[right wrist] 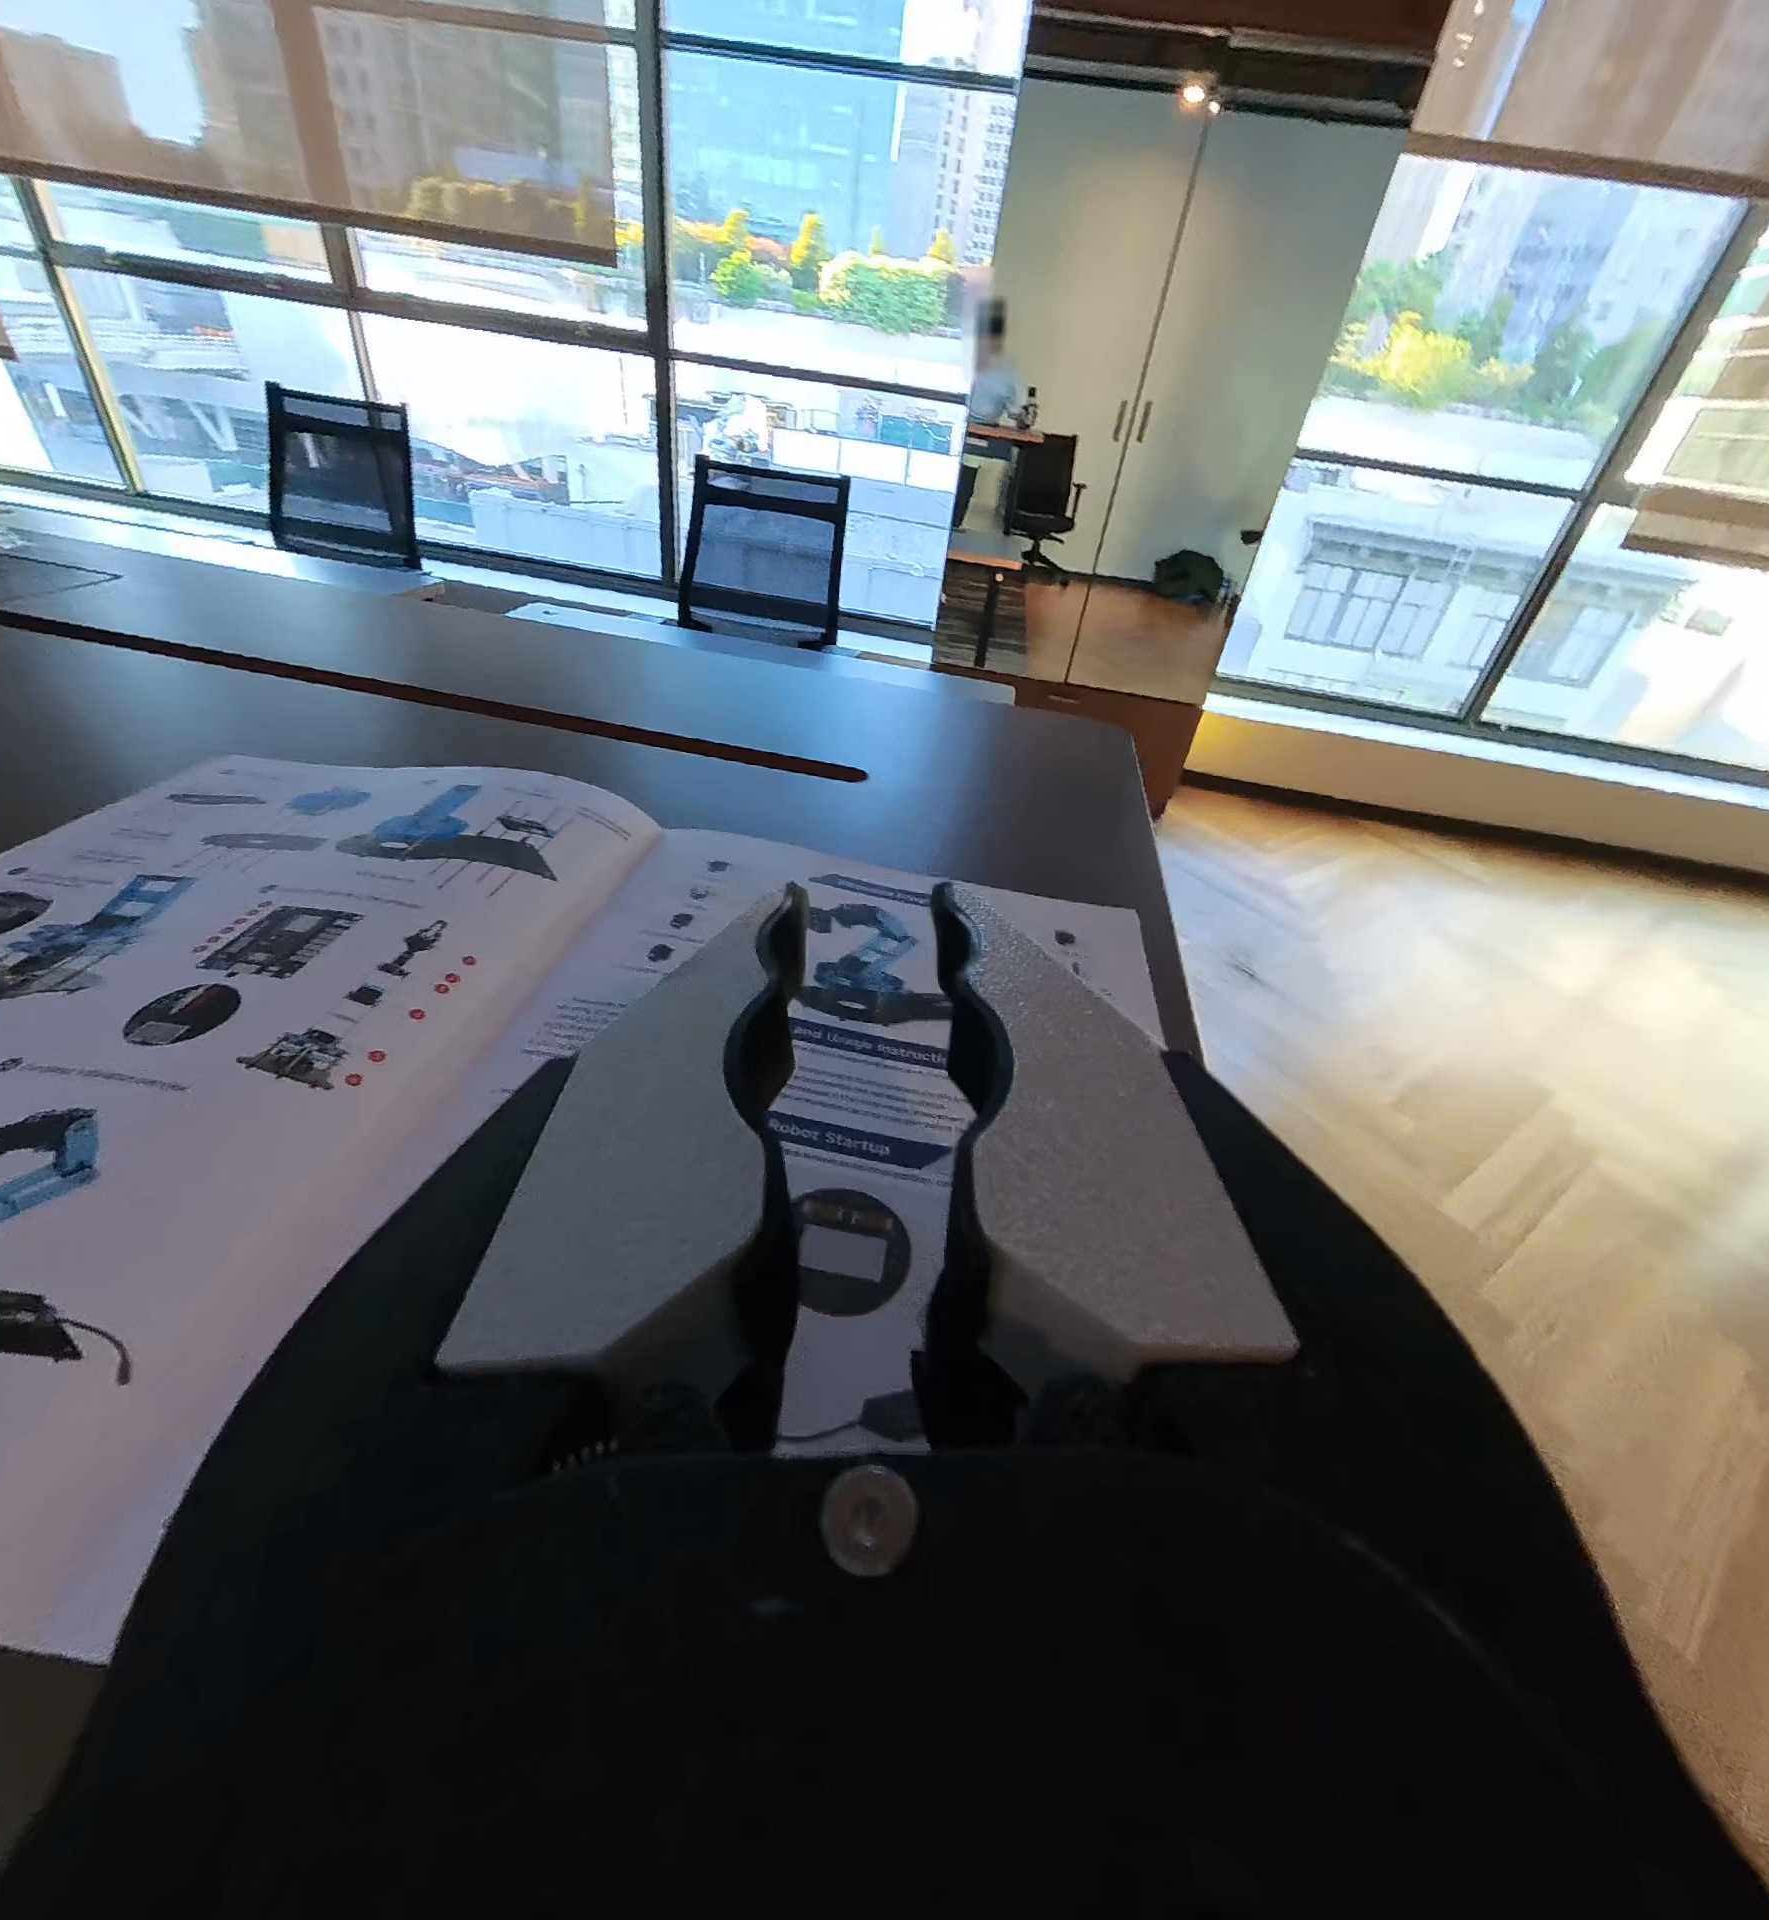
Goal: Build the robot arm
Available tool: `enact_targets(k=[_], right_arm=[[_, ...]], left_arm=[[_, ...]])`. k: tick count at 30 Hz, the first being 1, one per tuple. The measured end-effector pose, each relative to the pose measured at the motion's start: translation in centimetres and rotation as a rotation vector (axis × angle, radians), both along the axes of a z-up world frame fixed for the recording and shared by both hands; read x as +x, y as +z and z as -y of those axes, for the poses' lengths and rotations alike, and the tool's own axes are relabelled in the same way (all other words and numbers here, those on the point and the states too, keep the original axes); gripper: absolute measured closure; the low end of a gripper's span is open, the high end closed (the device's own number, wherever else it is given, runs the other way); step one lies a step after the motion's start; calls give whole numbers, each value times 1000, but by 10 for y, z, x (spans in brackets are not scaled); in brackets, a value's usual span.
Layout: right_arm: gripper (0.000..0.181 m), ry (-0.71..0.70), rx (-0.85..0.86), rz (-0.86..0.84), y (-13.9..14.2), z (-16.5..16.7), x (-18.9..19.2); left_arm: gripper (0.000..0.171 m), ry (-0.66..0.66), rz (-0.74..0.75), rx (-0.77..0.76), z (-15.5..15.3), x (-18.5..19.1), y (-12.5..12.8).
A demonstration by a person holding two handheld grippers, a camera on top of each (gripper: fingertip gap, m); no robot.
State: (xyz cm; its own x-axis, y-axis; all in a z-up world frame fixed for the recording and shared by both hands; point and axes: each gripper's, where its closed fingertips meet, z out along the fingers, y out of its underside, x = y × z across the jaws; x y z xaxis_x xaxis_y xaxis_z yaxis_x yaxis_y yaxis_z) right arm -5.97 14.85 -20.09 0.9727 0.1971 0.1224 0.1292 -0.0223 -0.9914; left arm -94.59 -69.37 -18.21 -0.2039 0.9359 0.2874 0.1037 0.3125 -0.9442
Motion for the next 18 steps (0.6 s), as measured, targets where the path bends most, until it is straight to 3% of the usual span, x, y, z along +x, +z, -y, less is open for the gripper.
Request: enact_targets(k=[3, 6, 13, 15, 18], right_arm=[[159, -13, 0, -27, -1, 2, 6], [159, -9, 7, -43, 1, 4, 8], [159, 21, -5, -68, 1, 3, 0], [159, 26, -17, -61, -1, -1, -2], [159, 48, -36, -56, -6, -5, -8]], left_arm=[[89, 38, 3, -16, 4, 0, 8], [90, 91, -54, 24, 8, 5, 32], [88, 212, -369, 343, 7, 23, 97], [88, 219, -438, 425, 1, 27, 106], [87, 247, -465, 433, -7, 34, 112]])
